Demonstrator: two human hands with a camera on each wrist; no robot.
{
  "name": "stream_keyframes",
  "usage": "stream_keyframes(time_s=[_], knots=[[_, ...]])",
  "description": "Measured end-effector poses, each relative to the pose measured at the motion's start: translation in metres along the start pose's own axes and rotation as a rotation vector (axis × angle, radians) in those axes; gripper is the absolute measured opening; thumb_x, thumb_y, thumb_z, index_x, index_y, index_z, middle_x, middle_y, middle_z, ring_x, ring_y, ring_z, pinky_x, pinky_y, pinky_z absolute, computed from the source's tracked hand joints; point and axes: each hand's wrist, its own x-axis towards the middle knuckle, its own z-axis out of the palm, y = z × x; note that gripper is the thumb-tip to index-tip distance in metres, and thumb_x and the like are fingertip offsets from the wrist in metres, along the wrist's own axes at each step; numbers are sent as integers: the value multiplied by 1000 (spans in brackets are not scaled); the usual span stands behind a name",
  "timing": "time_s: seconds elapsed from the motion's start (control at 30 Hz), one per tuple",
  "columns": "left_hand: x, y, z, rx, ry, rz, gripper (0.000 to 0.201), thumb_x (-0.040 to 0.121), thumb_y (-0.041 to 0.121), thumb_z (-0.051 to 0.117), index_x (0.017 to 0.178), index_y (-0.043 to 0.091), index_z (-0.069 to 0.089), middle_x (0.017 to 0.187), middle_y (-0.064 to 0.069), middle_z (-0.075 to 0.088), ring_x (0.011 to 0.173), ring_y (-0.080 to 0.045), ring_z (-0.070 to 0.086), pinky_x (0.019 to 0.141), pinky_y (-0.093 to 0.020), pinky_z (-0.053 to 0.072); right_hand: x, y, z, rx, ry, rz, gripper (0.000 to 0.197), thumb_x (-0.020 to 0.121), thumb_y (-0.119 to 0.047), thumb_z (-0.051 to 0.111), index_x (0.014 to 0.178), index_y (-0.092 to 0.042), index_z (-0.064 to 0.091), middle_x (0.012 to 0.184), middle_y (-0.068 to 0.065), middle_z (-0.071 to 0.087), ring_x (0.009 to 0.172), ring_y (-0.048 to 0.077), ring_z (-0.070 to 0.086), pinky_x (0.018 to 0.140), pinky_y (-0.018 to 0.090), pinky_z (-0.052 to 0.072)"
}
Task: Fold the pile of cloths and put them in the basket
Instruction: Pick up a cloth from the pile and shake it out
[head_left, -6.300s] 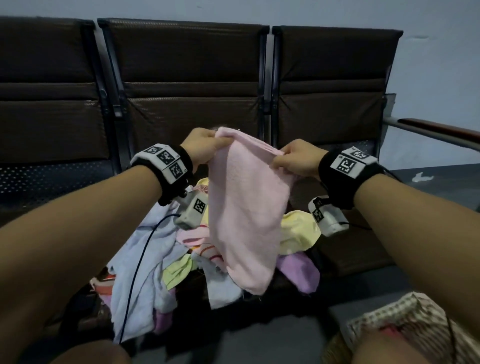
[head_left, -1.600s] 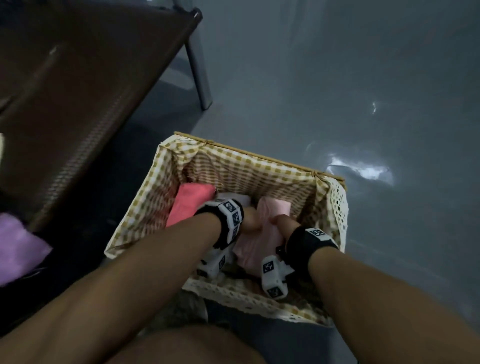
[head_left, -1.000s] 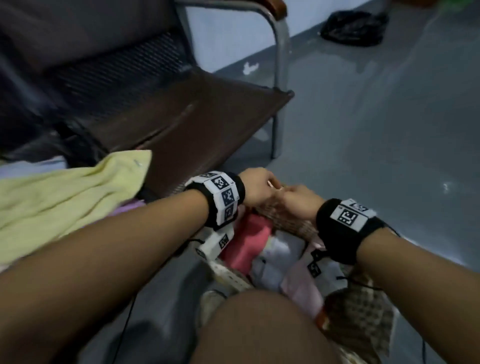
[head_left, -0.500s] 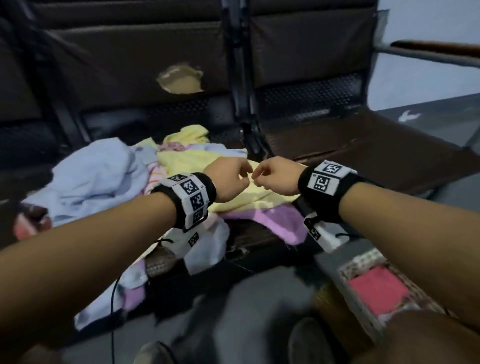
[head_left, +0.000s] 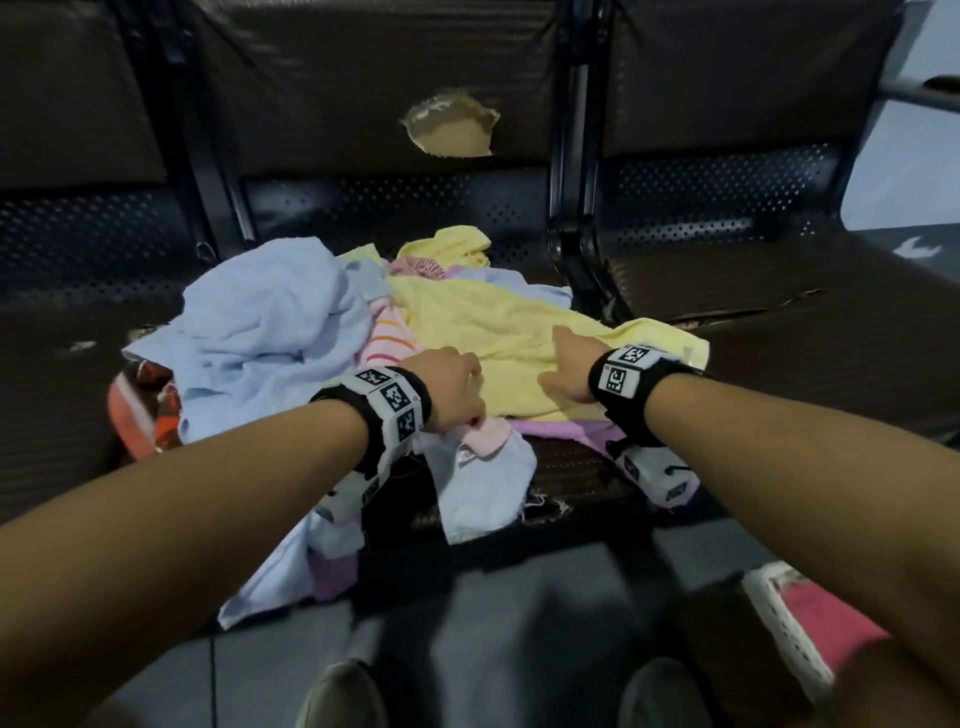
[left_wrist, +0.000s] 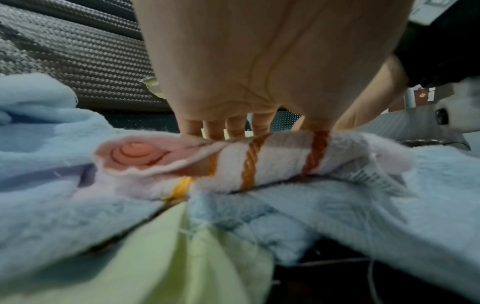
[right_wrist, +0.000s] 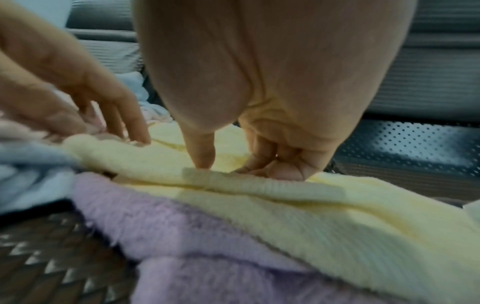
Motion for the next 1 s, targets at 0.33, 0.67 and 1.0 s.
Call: stream_keyframes(time_s=[0.33, 0.67, 1.0], knots=[[14, 1, -2, 9, 44, -77, 73, 93, 29, 56, 150, 4, 17, 118, -13, 62, 102, -34, 62, 88, -46, 53, -6, -11, 4, 6, 155, -126, 24, 89, -28, 54, 110, -16, 53, 112, 9, 57, 96, 31, 59, 82, 42, 51], [53, 0, -11, 83, 177, -240, 26, 97, 15, 48, 116, 10, 65, 117, -14, 65, 105, -34, 63, 81, -38, 49, 7, -14, 16, 0, 163, -169, 53, 88, -32, 51, 138, -23, 35, 119, 12, 59, 99, 35, 60, 78, 40, 51], [40, 6, -39, -459, 632, 49, 18, 104, 31, 41, 92, 17, 42, 74, 1, 52, 69, -21, 49, 61, -34, 30, 8, 9, -2, -15, 299, -57, 45, 92, -48, 53, 127, -21, 53, 121, 16, 51, 107, 38, 56, 79, 39, 44]])
